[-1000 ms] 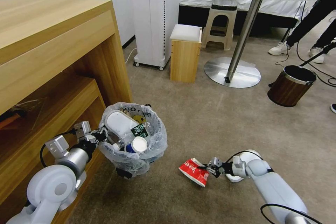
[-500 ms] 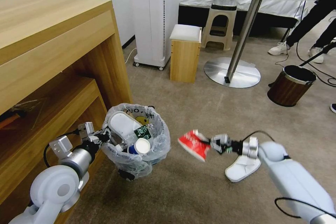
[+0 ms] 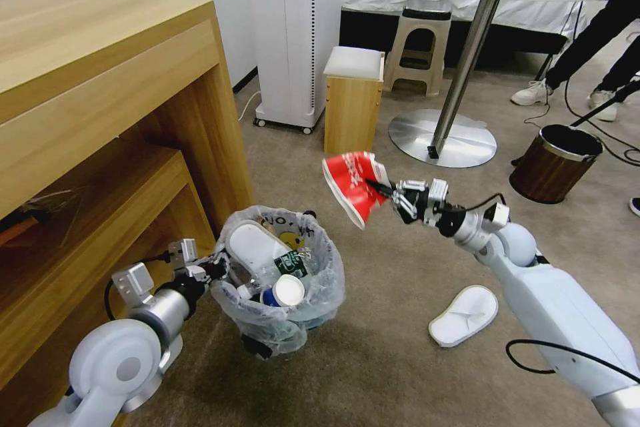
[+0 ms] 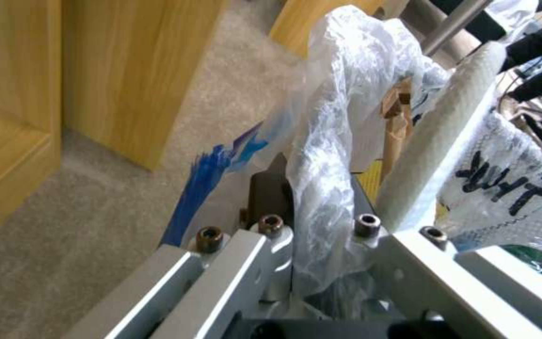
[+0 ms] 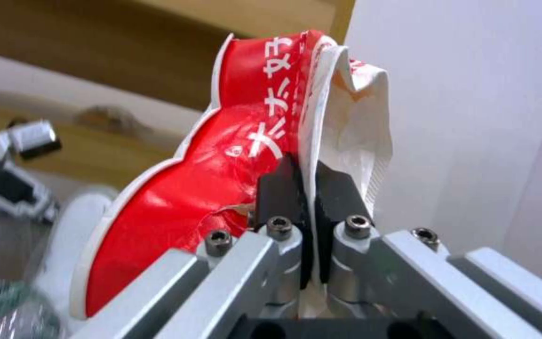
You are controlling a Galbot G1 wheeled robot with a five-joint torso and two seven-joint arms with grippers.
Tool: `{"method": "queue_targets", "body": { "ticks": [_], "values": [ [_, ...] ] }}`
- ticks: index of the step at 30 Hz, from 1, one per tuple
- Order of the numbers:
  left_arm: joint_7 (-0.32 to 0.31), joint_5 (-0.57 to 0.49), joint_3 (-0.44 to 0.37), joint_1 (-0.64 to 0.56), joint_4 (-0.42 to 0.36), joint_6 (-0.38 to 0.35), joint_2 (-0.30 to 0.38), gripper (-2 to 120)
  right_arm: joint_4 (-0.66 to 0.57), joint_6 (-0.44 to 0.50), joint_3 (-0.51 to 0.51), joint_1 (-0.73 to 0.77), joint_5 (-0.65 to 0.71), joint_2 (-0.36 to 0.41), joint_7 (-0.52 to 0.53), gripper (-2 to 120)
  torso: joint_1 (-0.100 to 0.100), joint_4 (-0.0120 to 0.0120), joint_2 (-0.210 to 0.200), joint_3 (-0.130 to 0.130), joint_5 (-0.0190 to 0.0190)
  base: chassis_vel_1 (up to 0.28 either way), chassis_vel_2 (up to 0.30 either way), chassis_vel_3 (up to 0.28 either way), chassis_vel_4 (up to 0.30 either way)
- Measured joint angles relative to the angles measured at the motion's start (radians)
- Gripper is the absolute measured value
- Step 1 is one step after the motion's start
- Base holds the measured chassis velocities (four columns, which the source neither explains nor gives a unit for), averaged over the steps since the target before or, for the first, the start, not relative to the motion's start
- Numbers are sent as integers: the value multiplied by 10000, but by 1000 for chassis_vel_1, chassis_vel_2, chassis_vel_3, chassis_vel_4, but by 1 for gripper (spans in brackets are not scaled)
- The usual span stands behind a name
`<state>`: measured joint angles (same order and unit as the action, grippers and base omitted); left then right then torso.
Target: Pick up the trash bin and place the garbage on the floor into it.
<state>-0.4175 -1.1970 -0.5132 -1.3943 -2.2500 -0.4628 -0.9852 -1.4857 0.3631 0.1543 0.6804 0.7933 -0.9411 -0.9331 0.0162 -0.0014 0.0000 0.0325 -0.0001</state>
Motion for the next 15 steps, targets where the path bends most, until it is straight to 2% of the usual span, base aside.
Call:
{"method": "queue_targets", "body": {
  "ticks": [15],
  "values": [
    [220, -159, 738, 703, 457, -105, 5, 3, -1228, -185, -585, -148, 429, -139, 249, 0, 0, 0, 0, 0, 0, 0, 0, 0, 0]
  ]
}}
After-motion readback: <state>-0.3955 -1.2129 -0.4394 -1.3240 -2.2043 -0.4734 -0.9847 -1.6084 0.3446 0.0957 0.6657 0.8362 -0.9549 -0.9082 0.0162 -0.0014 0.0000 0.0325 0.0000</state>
